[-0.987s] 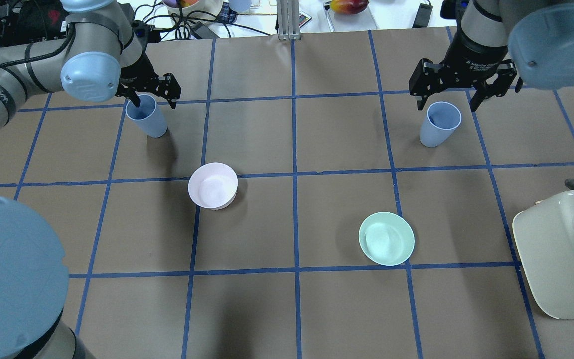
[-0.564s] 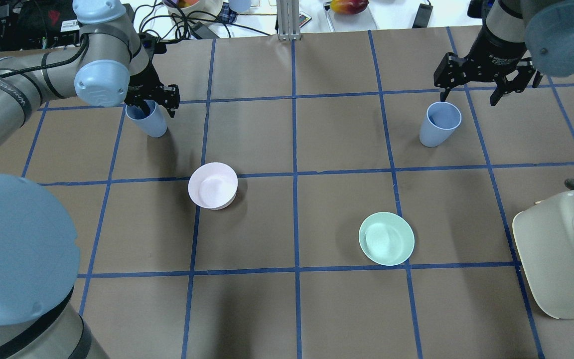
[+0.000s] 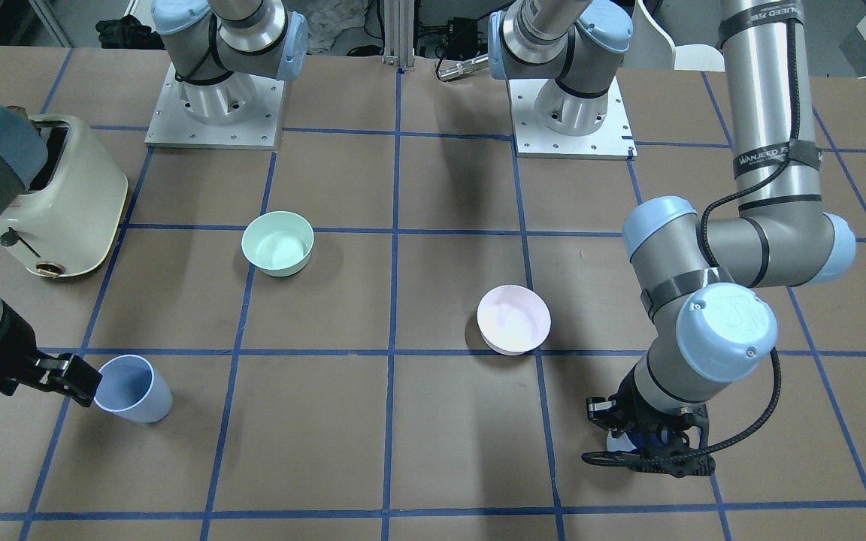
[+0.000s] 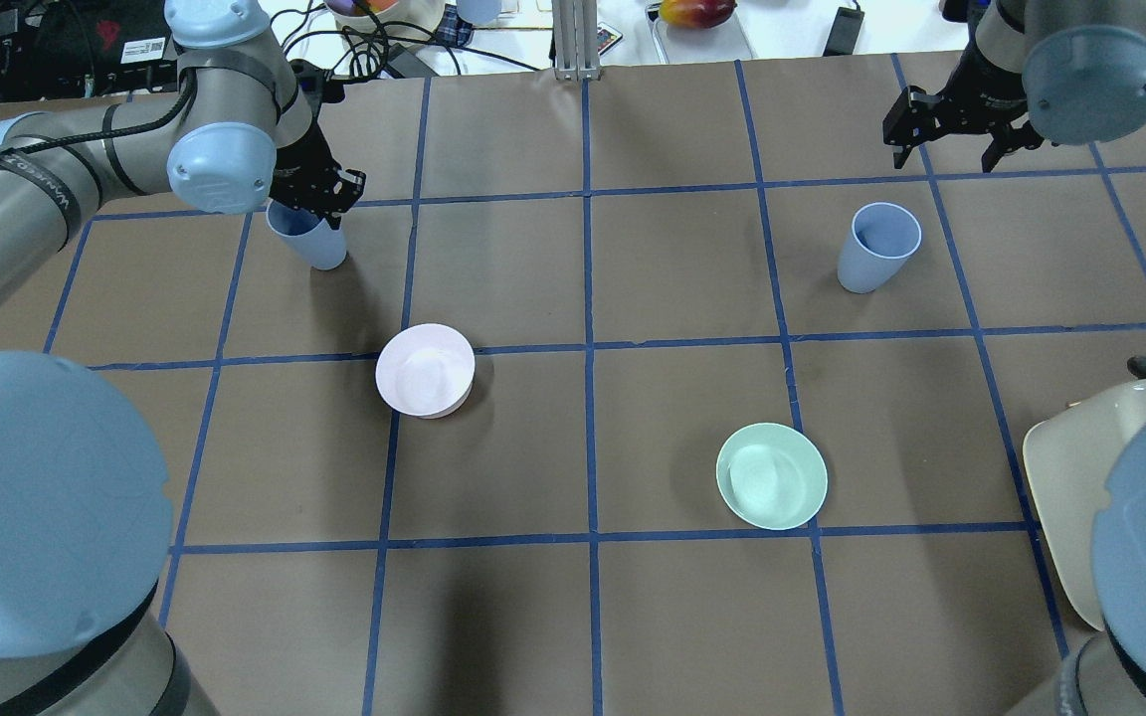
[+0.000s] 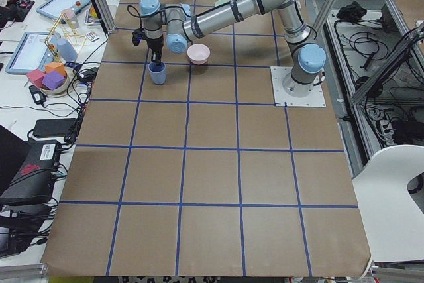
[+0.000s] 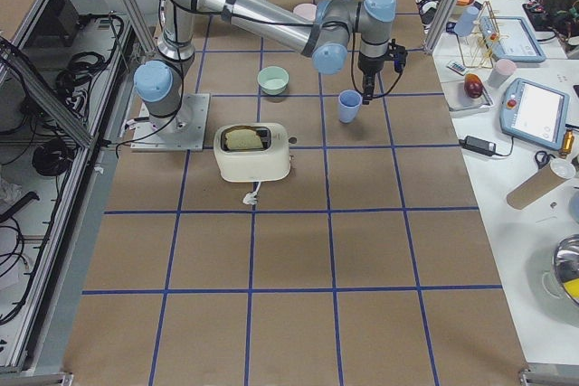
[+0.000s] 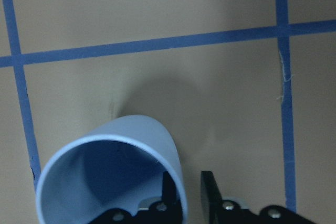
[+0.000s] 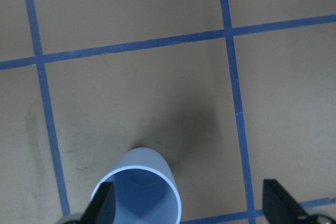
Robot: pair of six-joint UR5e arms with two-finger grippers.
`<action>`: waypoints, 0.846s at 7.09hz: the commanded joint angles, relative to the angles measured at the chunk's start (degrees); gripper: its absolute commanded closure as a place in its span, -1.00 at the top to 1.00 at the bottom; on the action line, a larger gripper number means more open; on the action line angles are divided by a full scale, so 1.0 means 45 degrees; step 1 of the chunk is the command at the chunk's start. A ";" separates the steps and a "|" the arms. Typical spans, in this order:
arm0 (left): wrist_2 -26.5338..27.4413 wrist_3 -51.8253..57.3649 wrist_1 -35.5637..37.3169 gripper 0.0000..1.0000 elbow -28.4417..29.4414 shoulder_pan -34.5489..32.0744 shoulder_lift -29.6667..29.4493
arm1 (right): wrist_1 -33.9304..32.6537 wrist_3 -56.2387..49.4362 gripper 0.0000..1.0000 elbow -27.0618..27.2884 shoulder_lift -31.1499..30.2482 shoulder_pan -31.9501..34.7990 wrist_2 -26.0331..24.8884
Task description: Stack blue cups with both arms
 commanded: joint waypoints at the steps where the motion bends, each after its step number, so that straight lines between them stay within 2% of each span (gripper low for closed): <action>1: -0.0111 -0.2658 -0.0242 -1.00 0.1727 -0.1897 -0.0275 | 0.1133 -0.1002 1.00 -0.0006 0.0395 -0.0242 0.0144; 2: -0.0265 -0.3869 -0.0748 -1.00 0.2513 -0.2894 -0.0567 | 0.1744 -0.1061 1.00 -0.0005 0.0337 -0.0262 0.0126; 3: -0.0209 -0.4848 -0.1256 -1.00 0.2559 -0.4296 -0.0590 | 0.1770 -0.1506 1.00 0.0034 0.0413 -0.0262 0.0029; 4: -0.0169 -0.7023 -0.2556 -1.00 0.2076 -0.5683 0.0048 | 0.1886 -0.1975 1.00 0.0131 0.0434 -0.0262 0.0125; 6: -0.0344 -0.9611 -0.3077 -1.00 -0.0182 -0.6688 0.1008 | 0.1634 -0.2584 1.00 0.0347 0.0977 -0.0262 0.0066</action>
